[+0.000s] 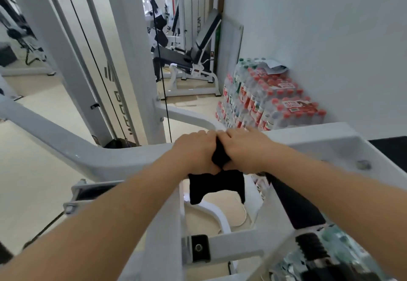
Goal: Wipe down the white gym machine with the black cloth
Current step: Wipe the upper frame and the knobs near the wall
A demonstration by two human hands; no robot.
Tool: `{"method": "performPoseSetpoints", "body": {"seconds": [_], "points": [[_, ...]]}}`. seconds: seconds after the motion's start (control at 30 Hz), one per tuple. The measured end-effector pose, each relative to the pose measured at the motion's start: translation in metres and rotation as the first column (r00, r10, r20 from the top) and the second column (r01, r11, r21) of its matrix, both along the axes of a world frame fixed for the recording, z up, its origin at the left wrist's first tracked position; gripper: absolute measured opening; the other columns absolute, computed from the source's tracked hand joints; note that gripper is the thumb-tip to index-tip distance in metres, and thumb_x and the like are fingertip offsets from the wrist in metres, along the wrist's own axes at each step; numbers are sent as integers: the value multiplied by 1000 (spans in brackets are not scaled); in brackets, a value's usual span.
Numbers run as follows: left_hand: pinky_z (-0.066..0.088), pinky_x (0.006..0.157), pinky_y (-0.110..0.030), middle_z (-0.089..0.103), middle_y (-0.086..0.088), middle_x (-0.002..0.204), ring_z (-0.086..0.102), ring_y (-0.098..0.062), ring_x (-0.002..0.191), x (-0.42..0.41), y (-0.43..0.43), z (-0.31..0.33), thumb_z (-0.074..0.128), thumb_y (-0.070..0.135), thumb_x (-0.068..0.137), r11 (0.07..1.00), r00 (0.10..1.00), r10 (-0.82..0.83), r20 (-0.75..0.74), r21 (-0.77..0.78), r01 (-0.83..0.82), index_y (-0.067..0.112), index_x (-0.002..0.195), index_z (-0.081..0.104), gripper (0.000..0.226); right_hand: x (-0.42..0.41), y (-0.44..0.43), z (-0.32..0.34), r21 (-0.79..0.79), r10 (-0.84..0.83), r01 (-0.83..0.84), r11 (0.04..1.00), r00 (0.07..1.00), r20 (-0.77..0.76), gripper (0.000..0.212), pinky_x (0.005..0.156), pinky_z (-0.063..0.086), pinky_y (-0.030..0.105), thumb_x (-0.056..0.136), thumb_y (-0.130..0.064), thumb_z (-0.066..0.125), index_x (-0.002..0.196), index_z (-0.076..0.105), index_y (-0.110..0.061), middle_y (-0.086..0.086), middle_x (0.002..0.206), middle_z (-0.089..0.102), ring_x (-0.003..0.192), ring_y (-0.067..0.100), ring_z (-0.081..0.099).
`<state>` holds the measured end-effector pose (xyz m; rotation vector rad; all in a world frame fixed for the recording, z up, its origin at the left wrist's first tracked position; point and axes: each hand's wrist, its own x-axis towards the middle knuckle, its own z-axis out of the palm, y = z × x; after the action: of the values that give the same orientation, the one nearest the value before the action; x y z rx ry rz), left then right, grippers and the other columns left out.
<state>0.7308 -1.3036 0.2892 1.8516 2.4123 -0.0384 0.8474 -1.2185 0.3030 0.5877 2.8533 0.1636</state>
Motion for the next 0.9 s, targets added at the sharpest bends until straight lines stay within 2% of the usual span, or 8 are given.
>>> {"method": "performPoseSetpoints", "body": {"seconds": [0.13,0.2,0.27,0.4,0.53,0.73,0.8,0.9], "points": [[54,75,-39,53,3,95,59,-23,85,4,6,-3,75,61,65,998,999,-51,-12,26,51,22,115,38,73,3,0,9,93,-137,128,987,986,97,76,116,12,56,80,-70,59,129,40,-15,2,121,53,118,24,52],[52,69,-34,53,9,85,58,-20,77,-18,-12,-1,72,66,64,1000,1000,-13,-19,4,13,25,106,41,66,-23,-20,2,130,-48,40,991,997,61,69,113,18,53,75,-70,64,114,46,-15,0,102,52,107,23,57],[44,61,-28,57,10,82,56,-15,73,-41,-31,3,73,55,66,996,995,65,70,-72,-60,25,102,48,54,-50,-40,-11,64,79,-75,995,995,-65,74,94,36,41,69,-64,74,115,47,-12,4,103,51,104,25,57],[50,65,-31,66,4,82,63,-17,77,-55,-33,9,76,40,68,987,969,57,242,-163,-17,23,94,62,35,-53,-35,-20,16,158,-158,987,964,-212,77,75,35,31,71,-61,74,123,44,-13,4,115,53,104,24,55],[52,82,-30,67,11,89,64,-12,85,-35,-5,13,76,47,75,991,904,-26,426,-107,79,37,91,57,26,-15,11,-5,-179,131,-155,972,982,-137,72,81,45,33,78,-56,73,132,42,-19,-1,118,55,102,21,55],[45,78,-17,64,11,95,61,-10,90,17,58,25,48,52,96,973,750,-130,649,-62,222,45,92,55,10,46,79,16,-583,-12,-30,812,998,-69,38,92,42,30,98,-27,58,132,47,-13,-1,114,56,104,19,54],[44,93,-29,63,7,109,59,-15,103,39,82,20,42,55,97,976,764,-168,623,-7,220,46,105,53,17,70,98,24,-617,-76,26,787,996,-54,35,95,44,32,101,-19,52,135,46,-15,2,118,58,107,21,55],[46,86,-32,62,6,103,60,-18,96,84,122,15,48,64,91,956,857,-285,428,58,289,33,119,48,42,120,125,31,-555,-136,88,827,990,-45,39,96,42,31,98,-13,53,135,44,-20,-6,119,56,108,14,54]]}}
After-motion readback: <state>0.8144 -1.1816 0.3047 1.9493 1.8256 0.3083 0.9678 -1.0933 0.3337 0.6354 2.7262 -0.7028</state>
